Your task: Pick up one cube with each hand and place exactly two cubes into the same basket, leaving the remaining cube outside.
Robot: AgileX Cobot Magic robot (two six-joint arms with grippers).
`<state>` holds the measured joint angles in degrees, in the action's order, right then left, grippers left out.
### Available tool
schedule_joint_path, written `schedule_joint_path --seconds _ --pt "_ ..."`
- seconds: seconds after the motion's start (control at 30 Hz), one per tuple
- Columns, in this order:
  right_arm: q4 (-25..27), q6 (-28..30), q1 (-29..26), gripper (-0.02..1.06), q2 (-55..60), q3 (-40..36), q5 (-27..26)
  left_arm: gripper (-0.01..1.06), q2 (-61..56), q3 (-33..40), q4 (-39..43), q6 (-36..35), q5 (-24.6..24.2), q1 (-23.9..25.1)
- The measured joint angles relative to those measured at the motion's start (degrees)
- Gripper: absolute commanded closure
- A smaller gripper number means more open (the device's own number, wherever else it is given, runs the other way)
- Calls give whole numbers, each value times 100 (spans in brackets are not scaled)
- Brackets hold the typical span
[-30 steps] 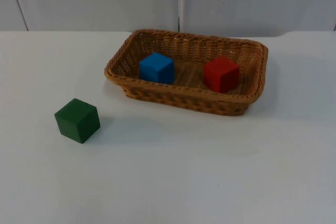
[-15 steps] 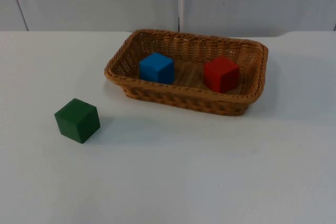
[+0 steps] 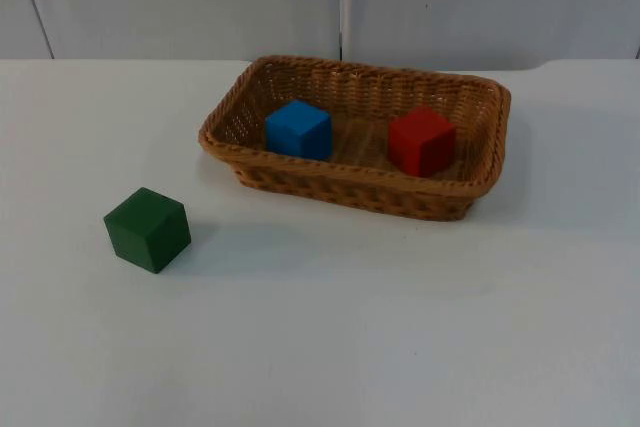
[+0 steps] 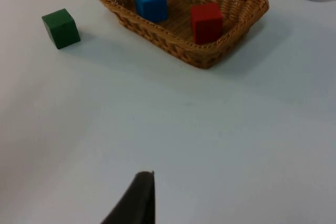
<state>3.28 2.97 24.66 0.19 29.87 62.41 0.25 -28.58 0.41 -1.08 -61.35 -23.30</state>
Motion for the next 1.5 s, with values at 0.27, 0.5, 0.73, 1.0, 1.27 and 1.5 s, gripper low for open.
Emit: schedule_joint_path --seconds 0.27,0.5,0.73,1.0,1.27,1.5 --pt "11 -25 0 -1 0 0 0 0 0 0 0 0 0 0" --pt "11 -38 0 -1 0 0 0 0 0 0 0 0 0 0" --pt "11 -38 0 -1 0 0 0 0 0 0 0 0 0 0" --pt "1 -38 0 -1 0 0 0 0 0 0 0 0 0 0" --pt "1 -38 0 -1 0 0 0 0 0 0 0 0 0 0" --pt "1 -38 0 -1 0 0 0 0 0 0 0 0 0 0"
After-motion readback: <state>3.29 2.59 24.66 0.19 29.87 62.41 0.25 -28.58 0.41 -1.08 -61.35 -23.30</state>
